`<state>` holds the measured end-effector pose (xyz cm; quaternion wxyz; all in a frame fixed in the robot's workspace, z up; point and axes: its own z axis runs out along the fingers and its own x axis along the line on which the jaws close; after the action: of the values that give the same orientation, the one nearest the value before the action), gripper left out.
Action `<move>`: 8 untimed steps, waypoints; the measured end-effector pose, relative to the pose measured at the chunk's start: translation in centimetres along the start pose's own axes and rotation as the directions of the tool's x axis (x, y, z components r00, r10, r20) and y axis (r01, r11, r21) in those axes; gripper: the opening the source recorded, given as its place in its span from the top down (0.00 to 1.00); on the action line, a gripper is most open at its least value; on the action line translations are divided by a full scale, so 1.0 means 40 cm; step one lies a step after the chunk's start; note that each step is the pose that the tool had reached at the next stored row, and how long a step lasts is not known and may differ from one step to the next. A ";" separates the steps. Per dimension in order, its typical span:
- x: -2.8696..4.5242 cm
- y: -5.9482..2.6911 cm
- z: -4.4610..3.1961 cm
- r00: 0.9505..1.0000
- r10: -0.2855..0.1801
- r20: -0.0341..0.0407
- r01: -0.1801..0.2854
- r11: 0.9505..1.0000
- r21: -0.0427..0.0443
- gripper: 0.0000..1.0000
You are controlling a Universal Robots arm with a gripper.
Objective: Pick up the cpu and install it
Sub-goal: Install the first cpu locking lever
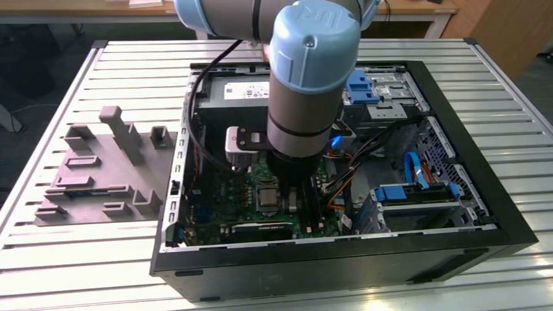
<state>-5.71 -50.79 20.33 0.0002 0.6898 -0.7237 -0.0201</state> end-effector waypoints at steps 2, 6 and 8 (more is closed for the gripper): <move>0.000 0.000 0.003 1.000 -0.007 0.000 0.007 1.000 0.003 0.89; 0.000 0.001 0.010 1.000 -0.021 0.000 0.021 1.000 0.005 0.89; 0.001 0.001 0.018 0.999 -0.032 -0.001 0.032 0.999 0.005 0.89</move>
<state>-5.78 -50.81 19.59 -0.0015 0.7014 -0.7125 -0.0181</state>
